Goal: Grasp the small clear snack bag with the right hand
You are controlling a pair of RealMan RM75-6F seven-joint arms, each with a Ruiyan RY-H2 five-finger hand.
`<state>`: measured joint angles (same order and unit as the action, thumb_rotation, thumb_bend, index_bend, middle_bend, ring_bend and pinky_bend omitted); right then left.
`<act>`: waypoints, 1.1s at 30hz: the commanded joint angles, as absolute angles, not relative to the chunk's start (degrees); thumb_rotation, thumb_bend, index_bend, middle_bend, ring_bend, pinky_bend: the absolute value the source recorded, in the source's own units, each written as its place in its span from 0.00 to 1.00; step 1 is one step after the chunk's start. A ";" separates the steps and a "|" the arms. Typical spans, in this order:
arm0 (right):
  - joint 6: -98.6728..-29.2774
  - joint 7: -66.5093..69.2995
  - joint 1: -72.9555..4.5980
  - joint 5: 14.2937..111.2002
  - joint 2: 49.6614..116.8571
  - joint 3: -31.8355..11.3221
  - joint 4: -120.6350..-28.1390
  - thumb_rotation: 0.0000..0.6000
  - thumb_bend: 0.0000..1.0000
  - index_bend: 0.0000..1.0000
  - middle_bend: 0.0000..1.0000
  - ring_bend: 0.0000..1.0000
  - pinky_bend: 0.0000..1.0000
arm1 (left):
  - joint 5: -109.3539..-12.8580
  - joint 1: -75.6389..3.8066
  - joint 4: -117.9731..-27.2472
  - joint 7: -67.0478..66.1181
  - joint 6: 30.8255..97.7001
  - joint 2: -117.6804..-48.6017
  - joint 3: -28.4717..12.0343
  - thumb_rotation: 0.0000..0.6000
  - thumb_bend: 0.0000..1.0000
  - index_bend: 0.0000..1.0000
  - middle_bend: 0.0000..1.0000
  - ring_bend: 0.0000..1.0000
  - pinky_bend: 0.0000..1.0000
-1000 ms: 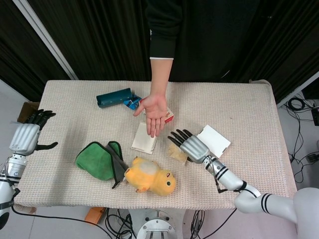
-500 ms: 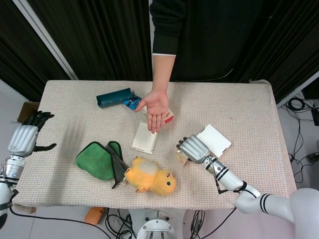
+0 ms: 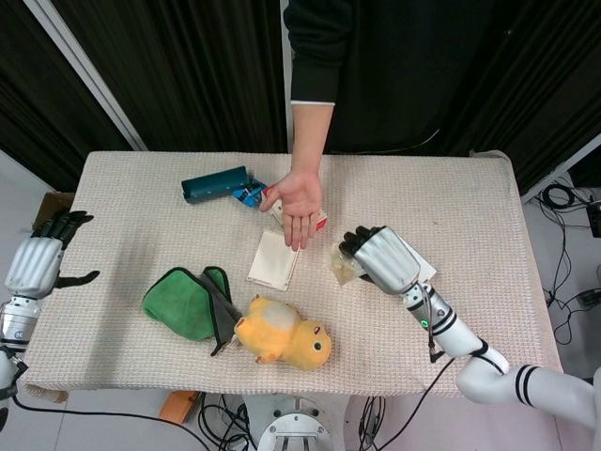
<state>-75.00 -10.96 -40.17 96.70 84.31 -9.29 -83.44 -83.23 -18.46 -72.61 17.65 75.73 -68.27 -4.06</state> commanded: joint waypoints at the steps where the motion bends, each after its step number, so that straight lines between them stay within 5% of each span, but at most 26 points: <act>1: -71.34 -15.09 -43.46 91.77 86.05 -14.55 -84.02 1.00 0.29 0.91 0.72 0.67 0.89 | -83.57 -18.13 -73.01 17.15 76.08 -68.07 -3.86 1.00 0.04 0.16 0.14 0.08 0.21; 17: -59.49 -28.26 -57.79 78.24 103.35 -22.31 -64.77 1.00 0.27 0.83 0.63 0.65 0.84 | -84.88 -18.31 -72.58 18.14 75.58 -68.11 -3.79 1.00 0.04 0.16 0.14 0.08 0.21; 19: -58.50 -28.91 -58.32 76.66 104.15 -22.42 -63.63 1.00 0.23 0.70 0.55 0.57 0.75 | -84.93 -18.31 -72.30 18.47 75.47 -68.15 -3.77 1.00 0.04 0.16 0.14 0.08 0.21; 23: -54.00 -32.54 -58.52 71.52 102.98 -22.27 -65.32 1.00 0.12 0.11 0.08 0.04 0.13 | -85.00 -18.26 -71.54 19.09 75.33 -68.36 -3.74 1.00 0.04 0.16 0.14 0.08 0.21; 24: -54.08 -33.03 -58.51 71.00 102.67 -22.38 -66.06 1.00 0.09 0.04 0.03 0.00 0.05 | -85.02 -18.24 -71.38 19.25 75.32 -68.43 -3.71 1.00 0.04 0.16 0.14 0.08 0.21; 27: -54.00 -32.76 -58.15 69.22 101.53 -22.63 -68.30 1.00 0.01 0.00 0.00 0.00 0.00 | -85.13 -18.16 -70.91 19.45 75.31 -68.62 -3.64 1.00 0.04 0.16 0.14 0.08 0.21; 33: -56.54 -33.08 -55.42 69.60 96.07 -21.07 -75.68 1.00 0.00 0.00 0.00 0.00 0.00 | -85.04 -17.66 -71.10 19.44 76.05 -68.53 -3.78 1.00 0.04 0.16 0.14 0.08 0.21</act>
